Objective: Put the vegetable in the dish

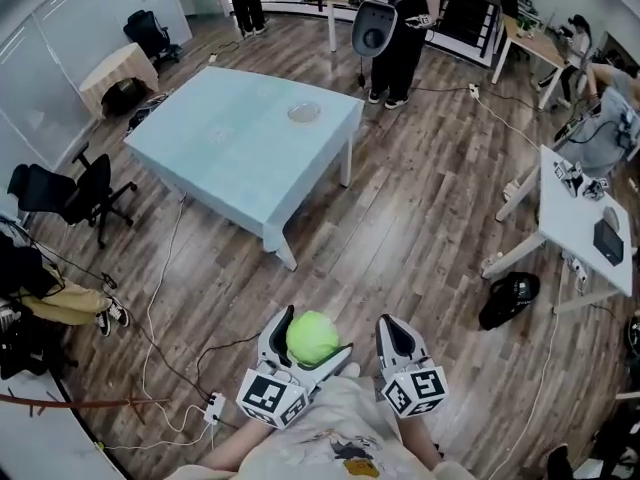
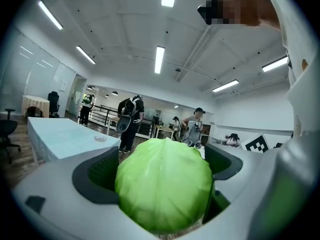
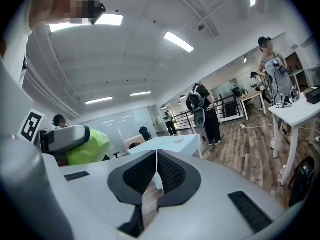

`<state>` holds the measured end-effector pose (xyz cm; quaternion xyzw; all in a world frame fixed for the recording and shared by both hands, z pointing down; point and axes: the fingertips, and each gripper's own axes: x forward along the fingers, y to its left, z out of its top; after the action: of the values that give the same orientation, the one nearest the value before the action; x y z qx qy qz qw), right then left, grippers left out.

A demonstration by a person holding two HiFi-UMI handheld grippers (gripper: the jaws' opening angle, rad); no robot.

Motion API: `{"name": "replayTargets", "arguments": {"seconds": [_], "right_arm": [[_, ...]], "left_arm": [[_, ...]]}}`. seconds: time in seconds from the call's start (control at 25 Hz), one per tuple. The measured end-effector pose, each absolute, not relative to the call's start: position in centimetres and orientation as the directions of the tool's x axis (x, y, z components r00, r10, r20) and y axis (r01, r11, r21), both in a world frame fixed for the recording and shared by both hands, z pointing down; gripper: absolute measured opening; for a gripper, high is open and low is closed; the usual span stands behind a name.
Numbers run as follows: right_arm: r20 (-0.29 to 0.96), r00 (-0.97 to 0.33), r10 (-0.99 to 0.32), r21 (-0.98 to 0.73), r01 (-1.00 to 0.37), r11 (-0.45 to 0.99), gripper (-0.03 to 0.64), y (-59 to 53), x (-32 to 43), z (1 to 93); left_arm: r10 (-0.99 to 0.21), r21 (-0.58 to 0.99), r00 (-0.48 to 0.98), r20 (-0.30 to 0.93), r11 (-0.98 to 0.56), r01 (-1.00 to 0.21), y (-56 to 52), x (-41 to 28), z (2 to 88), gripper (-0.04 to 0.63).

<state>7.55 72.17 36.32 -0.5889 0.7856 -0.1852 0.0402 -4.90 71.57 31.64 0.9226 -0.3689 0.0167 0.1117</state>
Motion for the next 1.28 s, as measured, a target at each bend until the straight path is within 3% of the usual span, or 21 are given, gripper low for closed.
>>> {"name": "replayTargets", "arguments": {"seconds": [0.36,0.72,1.28], "right_arm": [[0.157,-0.344,-0.926,-0.366,-0.891,0.268,0.029,67.7,7.2,37.1],[0.186,-0.329,-0.926,-0.381,-0.893,0.241,0.029,56.4,8.8,37.4],[0.185,-0.333,-0.924,-0.369,-0.896,0.249,0.029,35.7,2.3,35.4]], "left_arm": [[-0.680,0.234,0.719,0.144,-0.683,-0.692,67.2,-4.2,33.1,0.548],[-0.672,0.282,0.732,0.116,-0.684,-0.673,55.4,-3.0,33.1,0.545],[-0.679,0.335,0.729,0.088,-0.669,-0.663,36.0,-10.2,32.0,0.545]]}}
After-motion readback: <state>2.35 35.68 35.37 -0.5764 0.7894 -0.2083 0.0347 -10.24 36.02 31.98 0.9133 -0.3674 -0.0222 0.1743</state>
